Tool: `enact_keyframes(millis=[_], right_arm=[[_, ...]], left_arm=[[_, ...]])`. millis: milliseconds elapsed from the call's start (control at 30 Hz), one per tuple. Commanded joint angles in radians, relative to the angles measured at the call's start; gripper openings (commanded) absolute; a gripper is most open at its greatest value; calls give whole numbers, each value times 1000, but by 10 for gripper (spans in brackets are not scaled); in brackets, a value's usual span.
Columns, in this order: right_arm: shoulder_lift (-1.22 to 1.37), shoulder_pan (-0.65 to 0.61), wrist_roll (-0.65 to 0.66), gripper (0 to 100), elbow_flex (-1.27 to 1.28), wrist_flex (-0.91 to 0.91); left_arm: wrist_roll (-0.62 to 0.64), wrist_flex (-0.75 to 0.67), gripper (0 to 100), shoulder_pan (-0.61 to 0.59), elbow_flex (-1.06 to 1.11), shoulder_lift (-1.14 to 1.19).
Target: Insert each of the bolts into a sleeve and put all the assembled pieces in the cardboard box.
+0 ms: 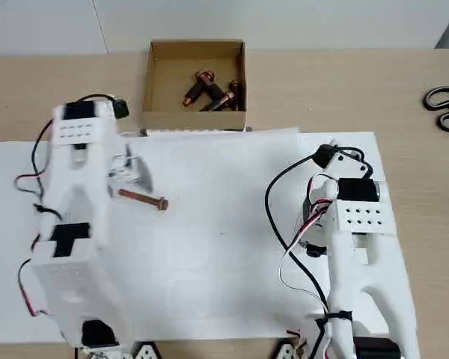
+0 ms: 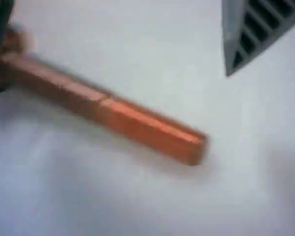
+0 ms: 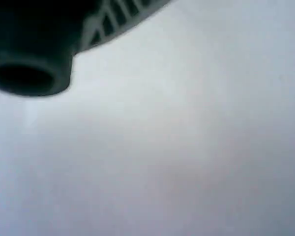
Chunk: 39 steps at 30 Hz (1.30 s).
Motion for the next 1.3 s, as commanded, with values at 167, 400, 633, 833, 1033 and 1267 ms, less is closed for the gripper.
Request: enact_keyframes(millis=[167, 400, 633, 833, 1033, 1267], right_arm=[[-36, 5, 0, 2, -5, -12], [-36, 5, 0, 2, -8, -12], [-36, 5, 2, 2, -9, -13], [-36, 7, 5, 2, -9, -30], [-36, 5, 8, 2, -11, -76], [-36, 5, 8, 2, -9, -73]], left_arm=[[-157, 28, 256, -66, -27, 25], [-477, 28, 254, -18, -117, -152], [-471, 28, 254, 66, -114, -370], [-374, 25, 254, 66, -108, -396], [-462, 28, 254, 137, -156, -626], [-298, -28, 195, 216, 104, -779]])
